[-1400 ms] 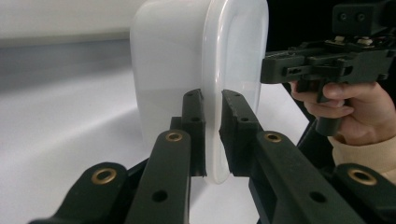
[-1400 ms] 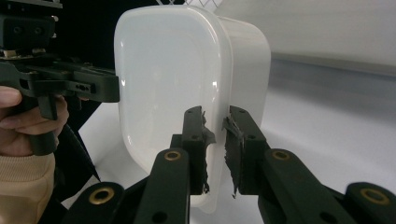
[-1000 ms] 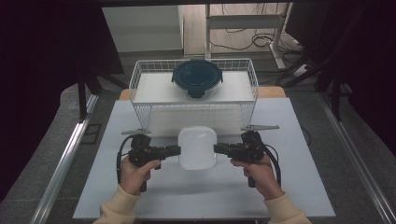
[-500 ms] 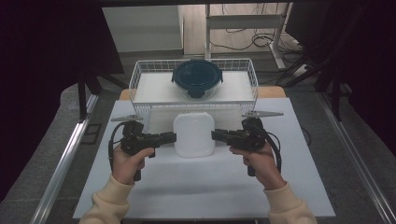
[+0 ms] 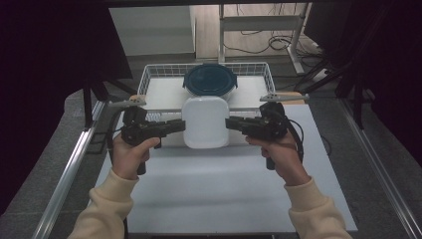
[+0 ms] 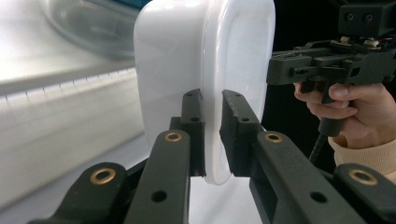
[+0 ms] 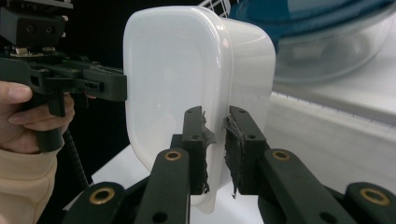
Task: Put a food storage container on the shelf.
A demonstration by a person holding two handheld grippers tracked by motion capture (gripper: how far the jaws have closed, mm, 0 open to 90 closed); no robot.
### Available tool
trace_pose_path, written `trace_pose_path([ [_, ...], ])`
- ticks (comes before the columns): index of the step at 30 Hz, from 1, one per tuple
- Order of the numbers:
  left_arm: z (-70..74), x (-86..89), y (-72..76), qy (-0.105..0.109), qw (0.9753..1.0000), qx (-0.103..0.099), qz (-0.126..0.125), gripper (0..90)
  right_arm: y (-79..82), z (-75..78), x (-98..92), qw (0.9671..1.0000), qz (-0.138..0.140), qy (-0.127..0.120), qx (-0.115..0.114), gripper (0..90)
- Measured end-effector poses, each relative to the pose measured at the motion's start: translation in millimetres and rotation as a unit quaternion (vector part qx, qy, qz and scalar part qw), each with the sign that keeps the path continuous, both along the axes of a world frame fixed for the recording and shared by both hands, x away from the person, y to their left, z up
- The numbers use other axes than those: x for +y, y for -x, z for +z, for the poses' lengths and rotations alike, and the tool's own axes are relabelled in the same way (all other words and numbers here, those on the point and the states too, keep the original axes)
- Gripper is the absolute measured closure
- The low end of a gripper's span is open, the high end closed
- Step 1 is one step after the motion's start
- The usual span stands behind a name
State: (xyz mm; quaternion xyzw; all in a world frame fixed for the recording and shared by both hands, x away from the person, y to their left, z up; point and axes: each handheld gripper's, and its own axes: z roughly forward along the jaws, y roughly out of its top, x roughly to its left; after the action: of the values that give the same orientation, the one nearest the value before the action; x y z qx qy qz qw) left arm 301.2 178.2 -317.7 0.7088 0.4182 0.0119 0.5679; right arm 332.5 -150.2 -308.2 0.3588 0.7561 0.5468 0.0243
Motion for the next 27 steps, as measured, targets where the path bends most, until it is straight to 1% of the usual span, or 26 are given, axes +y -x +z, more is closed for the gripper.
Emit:
trace_pose_path([
  [3, 9.1, 0.3, -3.4, -0.002, 1.0, -0.005, 0.0, 80.1, -2.7, 9.8, 0.7, 1.0, -0.002, 0.003, -0.008, 77.4],
  [8, 21.9, 1.6, -8.0, 0.0, 0.9999, -0.014, -0.001, 80.1, -6.9, 24.8, 1.1, 0.9999, 0.0, 0.0, -0.016, 77.4],
  [11, 29.5, 3.2, -11.4, 0.001, 0.9998, -0.018, 0.0, 80.1, -9.5, 33.5, 2.2, 0.9997, 0.001, 0.003, -0.023, 77.4],
  [17, 45.1, 6.8, -20.3, 0.009, 0.9997, -0.021, -0.003, 80.0, -15.7, 52.4, 4.9, 0.9993, 0.003, 0.009, -0.036, 77.2],
  [21, 56.1, 8.5, -28.1, 0.011, 0.9997, -0.02, -0.005, 80.0, -23.4, 64.3, 6.3, 0.9992, 0.007, 0.008, -0.038, 77.1],
  [24, 64.9, 9.4, -34.4, 0.009, 0.9997, -0.021, -0.006, 80.0, -29.4, 71.5, 8.0, 0.9992, 0.005, 0.012, -0.039, 76.9],
  [27, 73.4, 9.6, -41.9, 0.007, 0.9997, -0.021, -0.006, 80.0, -36.3, 78.4, 8.5, 0.9992, 0.004, 0.009, -0.039, 77.0],
])
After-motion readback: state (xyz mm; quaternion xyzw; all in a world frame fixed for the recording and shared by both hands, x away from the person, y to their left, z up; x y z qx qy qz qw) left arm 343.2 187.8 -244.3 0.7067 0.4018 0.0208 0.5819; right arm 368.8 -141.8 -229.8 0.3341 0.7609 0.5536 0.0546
